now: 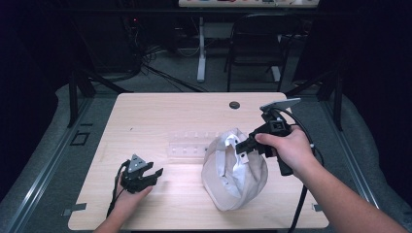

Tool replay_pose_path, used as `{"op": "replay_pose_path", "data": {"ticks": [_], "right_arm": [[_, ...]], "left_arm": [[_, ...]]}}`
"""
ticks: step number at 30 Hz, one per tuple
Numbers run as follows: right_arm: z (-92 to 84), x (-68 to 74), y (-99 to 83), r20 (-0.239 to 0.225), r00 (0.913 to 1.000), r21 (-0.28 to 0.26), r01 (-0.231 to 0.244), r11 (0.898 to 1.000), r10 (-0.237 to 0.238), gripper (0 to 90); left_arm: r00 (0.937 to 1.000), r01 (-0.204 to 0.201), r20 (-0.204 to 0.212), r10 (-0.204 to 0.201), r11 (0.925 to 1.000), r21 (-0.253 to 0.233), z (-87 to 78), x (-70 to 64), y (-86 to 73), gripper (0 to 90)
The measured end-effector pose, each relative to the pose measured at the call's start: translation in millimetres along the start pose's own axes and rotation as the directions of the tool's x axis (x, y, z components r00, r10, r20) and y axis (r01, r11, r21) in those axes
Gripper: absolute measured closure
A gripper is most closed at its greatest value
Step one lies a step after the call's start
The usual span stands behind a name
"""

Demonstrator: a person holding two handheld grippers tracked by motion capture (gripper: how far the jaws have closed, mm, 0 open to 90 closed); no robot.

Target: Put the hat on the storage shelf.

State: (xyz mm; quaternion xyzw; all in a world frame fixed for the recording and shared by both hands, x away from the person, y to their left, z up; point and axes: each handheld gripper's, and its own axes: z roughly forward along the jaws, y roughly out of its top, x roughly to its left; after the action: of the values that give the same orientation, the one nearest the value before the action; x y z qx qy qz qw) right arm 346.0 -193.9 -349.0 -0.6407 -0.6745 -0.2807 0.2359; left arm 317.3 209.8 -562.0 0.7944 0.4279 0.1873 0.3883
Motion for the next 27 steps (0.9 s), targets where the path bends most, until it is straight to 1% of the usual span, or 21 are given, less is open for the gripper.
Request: {"op": "replay_pose_path", "data": {"ticks": [4, 5, 6, 7, 8, 9, 10, 12, 13, 14, 16, 18, 19, 20, 22, 24, 26, 27], "right_arm": [[-4.0, 1.3, 0.8, -0.031, 0.9995, -0.021, -0.002, 1.0, 0.001, 82.2], [-5.8, 1.0, 1.1, -0.041, 0.9991, -0.019, -0.005, 1.0, 0.004, 82.3], [-8.4, 0.1, 1.9, -0.056, 0.9984, -0.033, -0.009, 0.999, 0.007, 82.2], [-8.4, 0.1, 1.9, -0.056, 0.9984, -0.033, -0.009, 0.999, 0.007, 82.2], [-10.2, -0.9, 2.6, -0.069, 0.9976, -0.031, 0.0, 1.0, -0.002, 82.2], [-11.0, -1.0, 2.8, -0.079, 0.9969, -0.043, -0.007, 0.999, 0.003, 82.2], [-13.3, -2.2, 3.4, -0.085, 0.9963, -0.033, 0.006, 0.999, -0.008, 82.2], [-15.0, -0.8, 3.9, -0.099, 0.9951, -0.052, -0.003, 0.999, -0.003, 82.2], [-16.9, -0.4, 4.4, -0.102, 0.9947, -0.048, 0.004, 0.999, -0.008, 82.2], [-18.1, 0.5, 4.9, -0.109, 0.994, -0.054, 0.004, 0.999, -0.01, 82.2], [-20.5, 3.2, 7.0, -0.135, 0.9908, -0.08, 0.002, 0.997, -0.013, 82.2], [-21.2, 3.8, 7.7, -0.139, 0.9901, -0.085, 0.002, 0.996, -0.014, 82.2], [-22.7, 4.0, 8.6, -0.142, 0.9897, -0.077, 0.007, 0.997, -0.017, 82.2], [-22.2, 4.6, 9.3, -0.152, 0.9882, -0.09, 0.003, 0.996, -0.017, 82.2], [-22.9, 6.2, 11.1, -0.155, 0.9878, -0.099, -0.001, 0.995, -0.014, 82.2], [-24.1, 6.7, 12.7, -0.159, 0.9871, -0.1, 0.003, 0.995, -0.018, 82.2], [-25.1, 8.2, 14.5, -0.168, 0.9856, -0.108, -0.004, 0.994, -0.015, 82.2], [-25.8, 8.8, 15.4, -0.169, 0.9854, -0.108, -0.001, 0.994, -0.018, 82.2]], "left_arm": [[1.0, 0.001, -0.001, -0.001, 1.0, -0.002, -0.2, -0.3, -0.1, 50.9], [1.0, 0.0, 0.0, 0.0, 1.0, -0.002, -0.2, -0.4, -0.1, 50.9], [1.0, -0.004, 0.001, 0.004, 1.0, -0.001, -0.2, -0.4, 0.0, 50.5], [1.0, -0.004, 0.003, 0.004, 1.0, 0.003, -0.6, -0.7, 0.2, 50.5], [1.0, -0.006, 0.003, 0.006, 1.0, -0.002, -0.6, -1.1, 0.2, 50.5], [1.0, -0.004, 0.004, 0.004, 1.0, -0.003, -0.7, -1.9, 0.3, 50.3], [1.0, -0.005, 0.004, 0.005, 1.0, -0.006, -0.6, -2.7, 0.4, 50.3], [0.9999, -0.014, 0.006, 0.014, 0.9999, -0.007, -0.7, -3.8, 0.8, 50.2], [0.9999, -0.015, 0.006, 0.015, 0.9999, -0.004, -0.8, -4.5, 0.9, 50.2], [0.9998, -0.019, 0.009, 0.02, 0.9998, -0.003, -0.9, -4.7, 1.1, 50.1], [0.9998, -0.015, 0.01, 0.015, 0.9999, -0.007, -0.6, -5.8, 1.1, 49.9], [0.9997, -0.02, 0.013, 0.02, 0.9998, -0.01, -1.3, -6.1, 1.4, 49.8], [0.9997, -0.017, 0.016, 0.017, 0.9998, -0.005, -2.3, -6.4, 1.9, 49.5], [0.9998, -0.016, 0.014, 0.016, 0.9998, -0.012, -2.6, -6.8, 2.1, 49.5], [0.9998, -0.013, 0.014, 0.013, 0.9996, -0.024, -3.1, -7.8, 2.4, 49.2], [0.9998, -0.015, 0.014, 0.015, 0.9996, -0.025, -3.2, -8.3, 2.8, 48.9], [0.9997, -0.016, 0.017, 0.016, 0.9997, -0.019, -3.4, -9.3, 3.1, 48.9], [0.9998, -0.014, 0.014, 0.015, 0.9996, -0.026, -2.9, -9.8, 2.9, 48.9]]}}
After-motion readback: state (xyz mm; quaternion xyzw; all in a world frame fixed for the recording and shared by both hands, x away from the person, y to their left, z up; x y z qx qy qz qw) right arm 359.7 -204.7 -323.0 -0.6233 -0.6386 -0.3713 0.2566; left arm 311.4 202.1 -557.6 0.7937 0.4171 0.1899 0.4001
